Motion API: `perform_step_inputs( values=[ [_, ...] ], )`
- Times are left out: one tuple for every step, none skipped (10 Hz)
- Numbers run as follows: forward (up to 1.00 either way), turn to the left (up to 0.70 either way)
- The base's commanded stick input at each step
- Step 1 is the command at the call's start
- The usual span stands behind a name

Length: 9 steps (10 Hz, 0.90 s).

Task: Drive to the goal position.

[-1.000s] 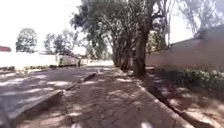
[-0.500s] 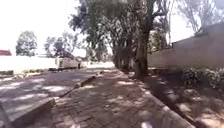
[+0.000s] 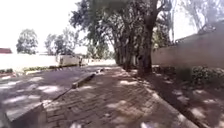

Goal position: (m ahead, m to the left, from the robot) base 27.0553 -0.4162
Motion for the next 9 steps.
perform_step_inputs(
  values=[
    [0.70, 0.00],
    [0.70, 0.00],
    [0.70, 0.00],
    [0.70, 0.00],
    [0.70, 0.00],
    [0.70, 0.00],
    [0.70, 0.00],
    [0.70, 0.00],
    [0.70, 0.00]
  ],
)
